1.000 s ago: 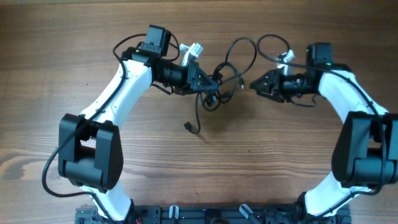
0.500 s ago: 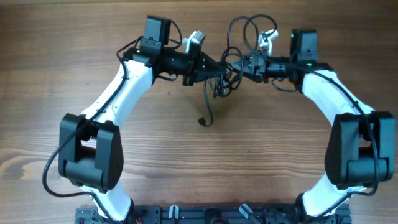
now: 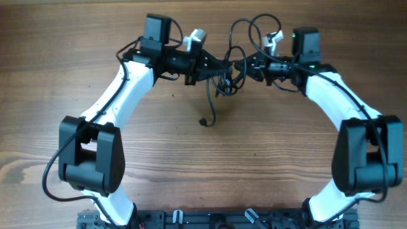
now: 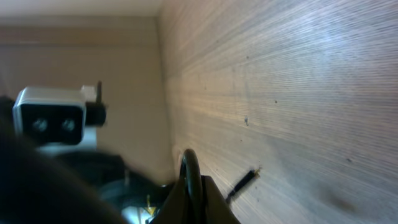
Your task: Untangle cables
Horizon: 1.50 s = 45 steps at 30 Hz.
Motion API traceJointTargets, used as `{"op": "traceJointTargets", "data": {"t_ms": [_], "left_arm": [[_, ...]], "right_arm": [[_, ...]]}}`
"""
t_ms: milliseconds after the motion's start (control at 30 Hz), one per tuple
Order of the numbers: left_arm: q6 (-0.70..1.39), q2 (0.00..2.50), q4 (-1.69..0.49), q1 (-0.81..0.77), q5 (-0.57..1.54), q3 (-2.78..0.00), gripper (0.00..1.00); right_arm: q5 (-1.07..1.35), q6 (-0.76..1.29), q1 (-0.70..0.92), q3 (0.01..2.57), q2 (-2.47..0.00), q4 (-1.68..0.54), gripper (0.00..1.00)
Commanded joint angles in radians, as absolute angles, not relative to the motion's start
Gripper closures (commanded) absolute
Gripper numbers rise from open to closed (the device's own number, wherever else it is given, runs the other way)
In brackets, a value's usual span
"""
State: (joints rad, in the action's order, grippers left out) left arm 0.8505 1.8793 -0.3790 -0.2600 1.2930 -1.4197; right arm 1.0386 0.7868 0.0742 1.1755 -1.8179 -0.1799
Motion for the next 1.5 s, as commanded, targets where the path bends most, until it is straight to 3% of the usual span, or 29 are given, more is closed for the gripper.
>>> {"op": "traceJointTargets", "data": {"t_ms": [0,300,433,567,700,867,1000,1200,1300,1467], "left_arm": [[0.761,1.861,-0.408,-0.193,1.165,-1.425,0.96],[0.525,1.861,-0.677,-0.183,0.926,-1.425,0.96],[0.418,1.861,-0.776,-0.183,0.869,-1.425,0.96],[0.343,1.861,-0.855,-0.183,0.796,-1.425,0.96],[0.318,1.861,-0.9,-0.183,0.742,-1.425,0.96],[0.294,1.861,-0.91,-0.183,0.741,-1.425,0.96],[0.29,1.861,-0.915,-0.183,0.741,-1.425,0.96],[0.291,1.861,-0.907,-0.183,0.743,-1.425,0.96],[0.276,1.861,-0.908,-0.183,0.759,-1.425,0.96],[-0.009,1.861,-0.901,-0.183,1.131,-1.425,0.96]], "right_arm": [[1.068,0.629,-0.006,1.187,-1.697,-0.289,0.96],[1.434,0.594,-0.126,1.187,-1.603,-0.303,0.96],[1.603,0.807,-0.19,1.187,-1.603,-0.048,0.96],[1.621,1.082,-0.244,1.187,-1.604,0.275,0.96],[1.604,1.196,-0.289,1.187,-1.604,0.42,0.96],[1.551,1.181,-0.336,1.187,-1.632,0.418,0.95],[1.47,1.185,-0.39,1.187,-1.661,0.417,0.71],[1.509,1.089,-0.31,1.177,-1.663,0.371,0.46],[1.424,0.925,-0.245,1.171,-1.664,0.194,0.44],[1.104,0.603,-0.164,1.171,-1.663,-0.24,0.43]]}}
